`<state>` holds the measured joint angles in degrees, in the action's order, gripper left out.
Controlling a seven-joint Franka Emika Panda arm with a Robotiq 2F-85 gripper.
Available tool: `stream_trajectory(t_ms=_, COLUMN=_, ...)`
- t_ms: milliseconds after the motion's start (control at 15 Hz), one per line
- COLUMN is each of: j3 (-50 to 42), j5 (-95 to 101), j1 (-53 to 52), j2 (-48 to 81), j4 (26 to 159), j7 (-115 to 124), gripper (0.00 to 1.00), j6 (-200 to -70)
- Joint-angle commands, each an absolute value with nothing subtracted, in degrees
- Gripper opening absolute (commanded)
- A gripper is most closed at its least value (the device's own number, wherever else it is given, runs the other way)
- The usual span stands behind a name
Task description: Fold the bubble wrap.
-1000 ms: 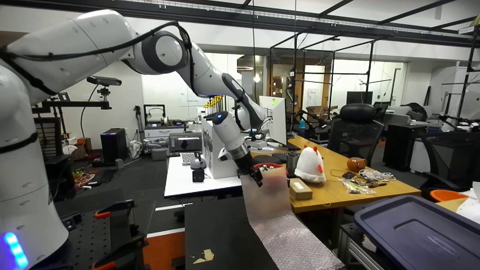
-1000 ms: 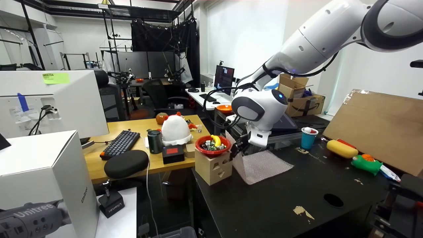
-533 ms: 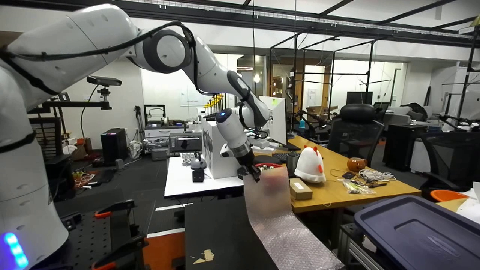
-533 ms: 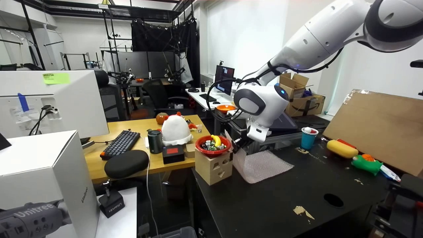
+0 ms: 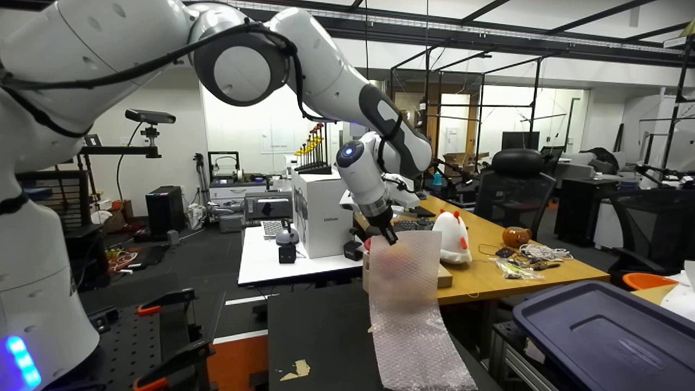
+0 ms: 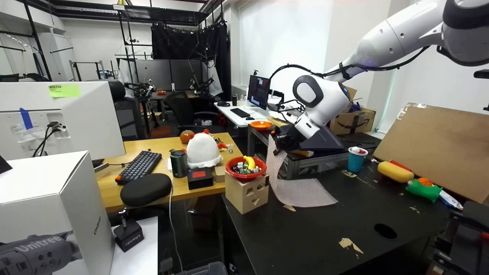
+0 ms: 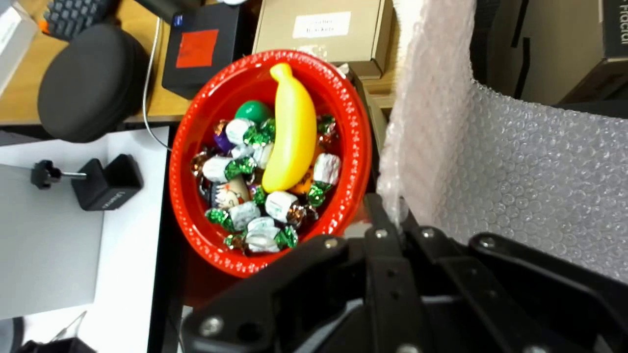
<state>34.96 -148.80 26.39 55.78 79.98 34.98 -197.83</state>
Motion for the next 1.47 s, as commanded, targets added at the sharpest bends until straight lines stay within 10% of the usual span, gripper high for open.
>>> stream_trajectory(t_ms=0, j3=39.54, j5=-149.05, j1=30.92, j2=56.97, j4=80.86, j7=34.49, gripper=0.01, j6=-197.83)
stream_trajectory(t_ms=1400, j3=40.61, j5=-148.93, j1=47.15, j2=61.98, j4=94.61, j7=43.78, gripper=0.01, j6=-192.37)
